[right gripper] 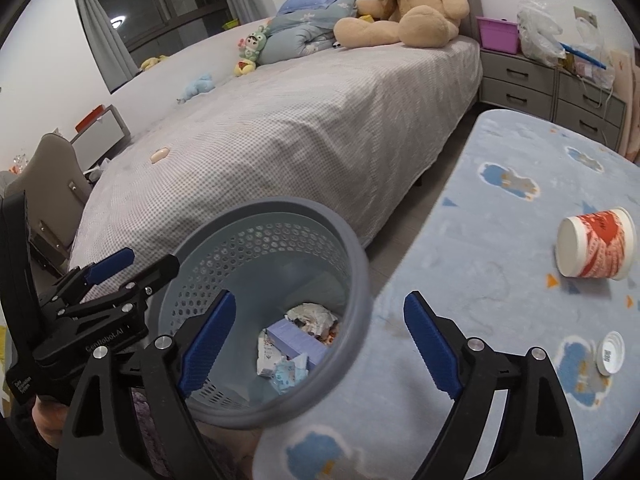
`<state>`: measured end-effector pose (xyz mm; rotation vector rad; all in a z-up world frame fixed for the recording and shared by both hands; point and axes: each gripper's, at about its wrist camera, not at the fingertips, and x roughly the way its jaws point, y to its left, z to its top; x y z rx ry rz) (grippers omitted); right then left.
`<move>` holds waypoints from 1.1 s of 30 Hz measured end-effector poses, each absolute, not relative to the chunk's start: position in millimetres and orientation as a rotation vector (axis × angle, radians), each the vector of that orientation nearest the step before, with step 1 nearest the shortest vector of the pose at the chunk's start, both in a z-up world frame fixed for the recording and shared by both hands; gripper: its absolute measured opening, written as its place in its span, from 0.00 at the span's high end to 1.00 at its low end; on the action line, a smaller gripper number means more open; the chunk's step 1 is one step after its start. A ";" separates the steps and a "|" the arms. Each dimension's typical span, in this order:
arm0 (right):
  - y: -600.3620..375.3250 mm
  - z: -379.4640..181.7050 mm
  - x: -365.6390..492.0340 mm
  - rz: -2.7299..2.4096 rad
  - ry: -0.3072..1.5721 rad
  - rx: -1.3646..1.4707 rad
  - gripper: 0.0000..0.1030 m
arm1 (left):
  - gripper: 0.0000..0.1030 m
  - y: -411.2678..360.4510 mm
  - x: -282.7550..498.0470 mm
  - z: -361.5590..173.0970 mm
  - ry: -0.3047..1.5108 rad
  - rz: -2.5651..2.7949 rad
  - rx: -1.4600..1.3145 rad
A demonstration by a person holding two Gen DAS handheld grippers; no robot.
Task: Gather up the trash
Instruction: 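Move both tools away from the wastebasket back over the table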
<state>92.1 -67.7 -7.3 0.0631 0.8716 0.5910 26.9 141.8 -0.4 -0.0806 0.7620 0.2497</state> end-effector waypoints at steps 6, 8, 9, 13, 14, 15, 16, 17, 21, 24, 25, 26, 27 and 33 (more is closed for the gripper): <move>-102.6 -11.7 82.7 0.512 0.889 0.046 0.14 | 0.23 124.3 26.7 2.2 0.753 0.205 -0.078; -115.8 -11.8 80.5 0.480 0.893 0.045 0.14 | 0.23 116.1 27.4 3.4 0.749 0.187 -0.075; -124.3 -11.5 79.4 0.463 0.894 0.047 0.14 | 0.23 111.8 27.7 3.7 0.747 0.177 -0.072; -156.6 -9.6 74.3 0.398 0.887 0.048 0.13 | 0.23 90.9 29.4 4.4 0.742 0.139 -0.053; -163.4 -9.4 72.9 0.385 0.886 0.046 0.12 | 0.23 84.4 30.1 4.4 0.741 0.128 -0.047; -172.5 -9.3 70.9 0.366 0.884 0.040 0.12 | 0.23 79.5 30.9 4.4 0.740 0.119 -0.045; -179.3 -9.1 70.0 0.351 0.884 0.035 0.12 | 0.23 74.5 31.7 4.4 0.740 0.110 -0.041; -186.3 -9.3 69.1 0.336 0.884 0.030 0.11 | 0.23 68.6 32.6 4.2 0.740 0.101 -0.037; -214.2 -11.6 66.1 0.275 0.889 0.007 0.10 | 0.23 45.0 36.0 2.3 0.742 0.062 -0.023; -231.8 -15.1 67.3 0.234 0.899 0.003 0.10 | 0.23 28.1 37.9 -0.3 0.745 0.034 -0.011; -238.0 -16.5 67.8 0.217 0.901 0.004 0.09 | 0.23 23.7 38.3 -1.0 0.746 0.027 -0.007; -242.8 -17.8 68.0 0.206 0.902 0.006 0.09 | 0.23 17.6 39.3 -2.1 0.748 0.019 -0.001; -248.4 -19.7 68.9 0.191 0.904 0.008 0.09 | 0.23 13.2 40.0 -3.0 0.750 0.012 0.001; -273.3 -36.8 76.7 0.141 0.932 0.027 0.08 | 0.23 -10.5 46.8 -8.8 0.763 -0.020 0.020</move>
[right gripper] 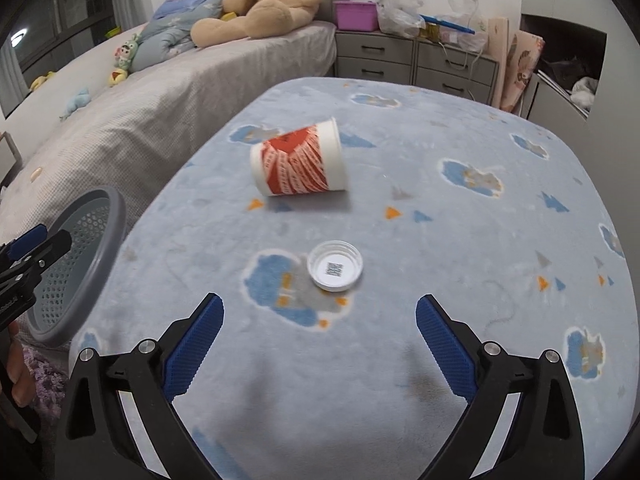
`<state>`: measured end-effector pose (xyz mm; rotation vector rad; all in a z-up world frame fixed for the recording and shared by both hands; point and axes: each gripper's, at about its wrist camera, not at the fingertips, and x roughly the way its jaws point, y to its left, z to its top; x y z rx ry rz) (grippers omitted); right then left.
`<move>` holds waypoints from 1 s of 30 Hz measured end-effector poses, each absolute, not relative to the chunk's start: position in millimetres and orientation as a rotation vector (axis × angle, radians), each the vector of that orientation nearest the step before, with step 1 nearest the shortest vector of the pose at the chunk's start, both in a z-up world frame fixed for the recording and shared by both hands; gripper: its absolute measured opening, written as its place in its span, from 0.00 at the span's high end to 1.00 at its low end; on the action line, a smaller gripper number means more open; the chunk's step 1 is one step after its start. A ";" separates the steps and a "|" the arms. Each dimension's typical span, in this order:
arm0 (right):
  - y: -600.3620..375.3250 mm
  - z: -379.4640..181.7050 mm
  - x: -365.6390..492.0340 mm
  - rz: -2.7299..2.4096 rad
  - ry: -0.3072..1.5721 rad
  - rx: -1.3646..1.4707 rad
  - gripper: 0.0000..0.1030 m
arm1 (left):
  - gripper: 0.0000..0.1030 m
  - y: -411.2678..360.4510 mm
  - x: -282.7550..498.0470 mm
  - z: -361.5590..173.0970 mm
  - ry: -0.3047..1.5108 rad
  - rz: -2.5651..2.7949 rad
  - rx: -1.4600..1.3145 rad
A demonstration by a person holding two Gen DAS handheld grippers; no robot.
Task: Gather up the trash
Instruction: 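Move both tools away from the wastebasket back over the table, then grasp the white bottle cap with the right tool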
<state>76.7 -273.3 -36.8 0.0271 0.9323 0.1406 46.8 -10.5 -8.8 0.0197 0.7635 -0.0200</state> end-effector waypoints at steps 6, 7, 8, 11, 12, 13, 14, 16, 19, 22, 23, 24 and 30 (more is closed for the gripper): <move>-286.6 -52.1 89.9 0.086 0.945 0.044 0.08 | 0.23 -25.7 53.2 -14.5 0.779 -0.045 0.029; -286.9 -53.2 91.9 0.083 0.945 0.042 0.08 | 0.23 -27.6 54.0 -15.5 0.782 -0.048 0.030; -287.1 -55.1 94.5 0.087 0.951 0.041 0.08 | 0.23 -29.6 54.8 -16.7 0.785 -0.051 0.032; -284.1 -59.1 102.5 0.087 0.955 0.012 0.08 | 0.23 -34.5 57.5 -20.4 0.793 -0.058 0.038; -282.4 -60.3 105.0 0.090 0.954 0.001 0.08 | 0.23 -35.3 58.1 -21.1 0.795 -0.061 0.040; -281.1 -61.9 107.1 0.096 0.955 -0.004 0.08 | 0.23 -35.8 58.4 -21.7 0.797 -0.062 0.040; -280.3 -63.7 108.9 0.100 0.959 -0.007 0.08 | 0.23 -36.9 59.3 -22.8 0.800 -0.064 0.041; -278.9 -68.2 113.0 0.105 0.970 -0.011 0.08 | 0.23 -38.4 60.2 -24.1 0.805 -0.066 0.042; -280.0 -74.0 117.8 0.107 0.987 0.002 0.08 | 0.23 -41.2 62.4 -26.2 0.812 -0.069 0.044; -284.0 -77.5 122.6 0.106 1.000 0.040 0.08 | 0.23 -43.3 64.2 -28.2 0.818 -0.073 0.045; -285.6 -78.2 123.8 0.104 1.003 0.049 0.08 | 0.23 -44.0 64.8 -28.9 0.820 -0.074 0.046; -285.6 -78.6 124.9 0.104 1.007 0.055 0.08 | 0.23 -44.6 65.2 -29.1 0.822 -0.076 0.046; -281.3 -81.2 128.4 0.096 1.008 0.029 0.18 | 0.23 -49.9 68.9 -34.0 0.836 -0.083 0.048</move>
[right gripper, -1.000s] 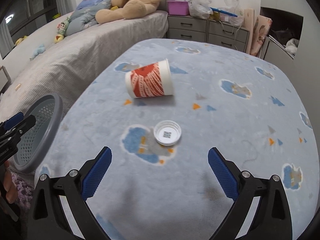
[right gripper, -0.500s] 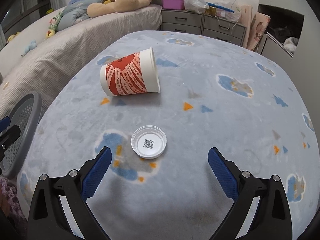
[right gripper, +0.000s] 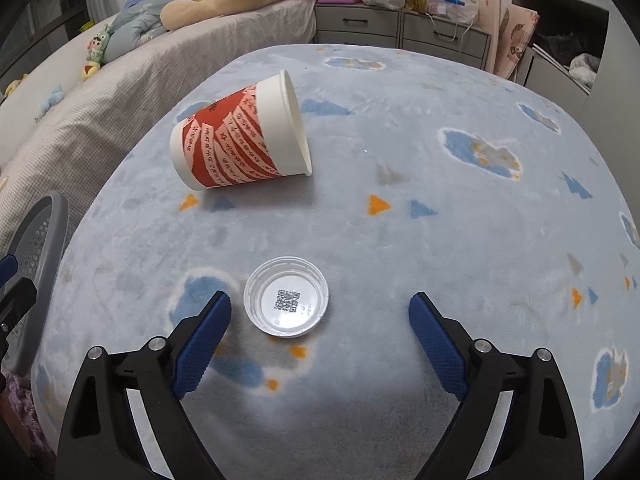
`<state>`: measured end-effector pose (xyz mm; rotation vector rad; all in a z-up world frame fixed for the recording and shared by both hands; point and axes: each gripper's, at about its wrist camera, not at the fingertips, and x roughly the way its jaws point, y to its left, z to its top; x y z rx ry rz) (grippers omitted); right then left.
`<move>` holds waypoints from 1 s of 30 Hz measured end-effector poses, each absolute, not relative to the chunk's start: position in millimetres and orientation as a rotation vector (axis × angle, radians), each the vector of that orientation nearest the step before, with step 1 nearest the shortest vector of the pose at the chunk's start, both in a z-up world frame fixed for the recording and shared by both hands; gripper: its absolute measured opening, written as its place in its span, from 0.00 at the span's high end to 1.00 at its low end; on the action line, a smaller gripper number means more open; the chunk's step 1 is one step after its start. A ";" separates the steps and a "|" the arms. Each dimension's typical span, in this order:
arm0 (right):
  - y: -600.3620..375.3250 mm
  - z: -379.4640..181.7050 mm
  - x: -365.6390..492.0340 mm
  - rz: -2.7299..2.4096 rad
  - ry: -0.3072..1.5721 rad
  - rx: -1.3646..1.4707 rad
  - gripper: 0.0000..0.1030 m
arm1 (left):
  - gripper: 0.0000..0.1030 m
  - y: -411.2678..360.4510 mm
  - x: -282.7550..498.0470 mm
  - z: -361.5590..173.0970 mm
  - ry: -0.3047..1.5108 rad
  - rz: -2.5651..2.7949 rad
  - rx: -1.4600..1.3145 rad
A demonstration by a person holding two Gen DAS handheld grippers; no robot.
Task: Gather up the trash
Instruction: 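Grasp the white bottle cap with the right tool, then grasp the red-and-white paper cup with the left tool while the right tool holds the cap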
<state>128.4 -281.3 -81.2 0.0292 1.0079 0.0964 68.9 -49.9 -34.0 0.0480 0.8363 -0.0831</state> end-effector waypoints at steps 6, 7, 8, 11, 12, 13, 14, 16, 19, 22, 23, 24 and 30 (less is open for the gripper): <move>-272.9 -78.7 127.0 0.122 0.987 -0.015 0.46 | 0.23 -56.9 70.1 -38.9 0.847 -0.095 0.058; -273.3 -78.0 126.7 0.129 0.984 -0.009 0.48 | 0.23 -58.3 70.5 -40.3 0.849 -0.096 0.063; -273.8 -77.4 126.4 0.133 0.982 -0.002 0.54 | 0.23 -59.6 70.8 -41.5 0.851 -0.096 0.066; -277.5 -75.8 126.1 0.148 0.979 0.019 0.62 | 0.23 -63.3 73.6 -46.7 0.862 -0.094 0.075; -279.6 -75.6 125.4 0.154 0.979 0.030 0.62 | 0.23 -64.3 75.0 -48.2 0.867 -0.094 0.074; -281.7 -75.2 125.0 0.158 0.978 0.038 0.62 | 0.23 -65.2 76.6 -49.5 0.872 -0.095 0.073; -283.0 -74.7 124.9 0.160 0.979 0.044 0.62 | 0.23 -66.4 78.4 -50.8 0.880 -0.093 0.073; -288.4 -72.2 124.3 0.165 0.976 0.071 0.62 | 0.23 -68.9 80.3 -50.6 0.883 -0.096 0.072; -296.5 -66.9 123.9 0.173 0.969 0.115 0.62 | 0.23 -76.0 82.0 -46.6 0.873 -0.105 0.086; -304.4 -61.3 124.1 0.184 0.962 0.157 0.62 | 0.23 -84.2 88.5 -41.4 0.867 -0.115 0.091; -306.3 -60.3 124.8 0.187 0.962 0.164 0.62 | 0.23 -86.4 91.8 -39.6 0.868 -0.122 0.087; -308.3 -58.9 125.1 0.189 0.959 0.172 0.62 | 0.23 -89.5 95.9 -36.8 0.867 -0.134 0.083; -320.4 -48.4 124.8 0.206 0.939 0.235 0.62 | 0.23 -111.9 122.2 -22.6 0.835 -0.236 0.136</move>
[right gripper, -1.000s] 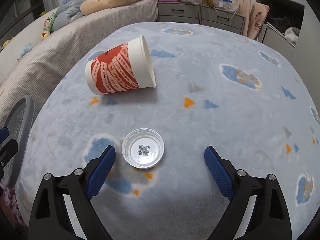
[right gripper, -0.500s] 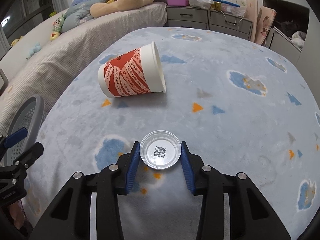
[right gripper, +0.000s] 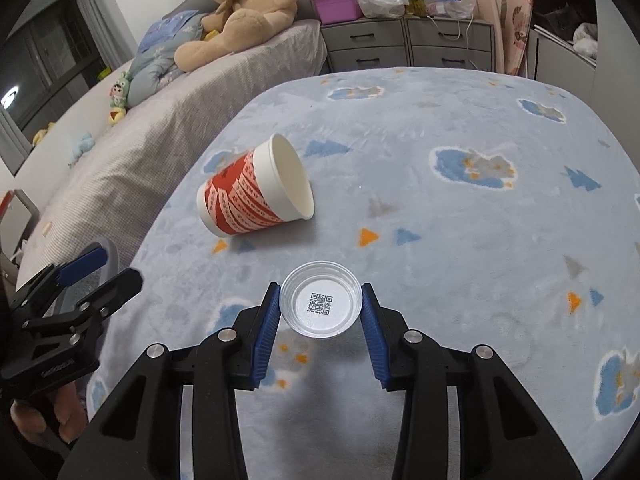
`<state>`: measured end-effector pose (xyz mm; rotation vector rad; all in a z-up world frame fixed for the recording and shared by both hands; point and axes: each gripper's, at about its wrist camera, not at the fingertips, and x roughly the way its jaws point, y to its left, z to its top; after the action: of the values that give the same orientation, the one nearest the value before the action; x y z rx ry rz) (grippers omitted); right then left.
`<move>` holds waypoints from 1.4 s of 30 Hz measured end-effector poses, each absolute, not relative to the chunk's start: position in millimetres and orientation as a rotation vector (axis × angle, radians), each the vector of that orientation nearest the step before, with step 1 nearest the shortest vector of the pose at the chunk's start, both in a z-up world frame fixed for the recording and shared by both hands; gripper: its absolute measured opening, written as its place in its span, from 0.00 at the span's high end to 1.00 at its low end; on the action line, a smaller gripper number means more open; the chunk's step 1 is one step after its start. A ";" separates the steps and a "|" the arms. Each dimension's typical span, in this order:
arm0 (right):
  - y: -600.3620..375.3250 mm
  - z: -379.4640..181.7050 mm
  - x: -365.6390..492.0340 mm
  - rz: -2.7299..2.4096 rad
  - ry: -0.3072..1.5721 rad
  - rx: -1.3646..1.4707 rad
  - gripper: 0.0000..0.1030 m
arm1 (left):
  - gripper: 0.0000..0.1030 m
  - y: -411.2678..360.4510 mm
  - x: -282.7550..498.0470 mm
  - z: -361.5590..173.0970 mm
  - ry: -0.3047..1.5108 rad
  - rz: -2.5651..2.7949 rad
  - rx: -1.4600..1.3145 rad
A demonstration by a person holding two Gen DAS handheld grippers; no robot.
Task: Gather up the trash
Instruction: 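Grasp the red-and-white paper cup with the left tool while the right tool holds the cap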
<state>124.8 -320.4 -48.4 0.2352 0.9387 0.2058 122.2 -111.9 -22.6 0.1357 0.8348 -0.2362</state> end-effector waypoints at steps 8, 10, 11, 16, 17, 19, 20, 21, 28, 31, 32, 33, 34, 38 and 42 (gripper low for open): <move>-337.2 -39.6 126.1 0.203 0.919 0.295 0.62 | 0.23 -130.5 170.4 -12.1 0.816 -0.459 0.212; -340.5 -38.9 126.6 0.202 0.915 0.303 0.62 | 0.23 -134.2 182.3 -11.6 0.822 -0.518 0.222; -342.3 -39.1 126.6 0.203 0.915 0.306 0.62 | 0.23 -136.7 188.3 -11.1 0.820 -0.553 0.232; -346.7 -40.3 130.3 0.204 0.919 0.327 0.62 | 0.23 -149.8 209.5 -14.1 0.822 -0.687 0.311; -347.1 -40.5 131.3 0.204 0.920 0.331 0.62 | 0.23 -151.9 212.5 -15.1 0.821 -0.695 0.329; -347.5 -40.6 131.8 0.208 0.920 0.337 0.62 | 0.23 -156.6 220.7 -17.0 0.823 -0.724 0.357; -347.5 -40.6 132.1 0.210 0.921 0.339 0.62 | 0.23 -158.2 224.2 -17.1 0.825 -0.739 0.360; -347.5 -40.6 132.5 0.212 0.920 0.341 0.62 | 0.23 -158.2 226.4 -17.1 0.827 -0.756 0.358; -351.9 -42.9 135.0 0.220 0.927 0.366 0.62 | 0.23 -170.3 246.2 -28.2 0.912 -0.911 0.366; -354.2 -42.1 134.2 0.218 0.925 0.373 0.62 | 0.23 -175.6 249.7 -37.7 0.947 -0.934 0.379; -355.4 -41.9 134.2 0.217 0.923 0.377 0.62 | 0.23 -176.8 249.5 -40.3 0.956 -0.941 0.382; -356.8 -41.4 133.6 0.216 0.921 0.381 0.62 | 0.23 -177.6 248.4 -41.8 0.960 -0.945 0.388; -358.2 -41.3 133.5 0.215 0.919 0.385 0.62 | 0.23 -178.7 246.9 -42.9 0.960 -0.946 0.395; -361.5 -39.1 132.3 0.213 0.912 0.392 0.62 | 0.23 -183.5 243.3 -46.0 0.964 -0.941 0.410; -362.7 -36.1 130.5 0.215 0.903 0.398 0.62 | 0.23 -189.4 243.6 -51.5 0.977 -0.917 0.434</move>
<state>130.5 -362.7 -36.1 0.3976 0.9033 0.2153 243.6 -189.4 -51.5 0.4343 0.9770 -0.9170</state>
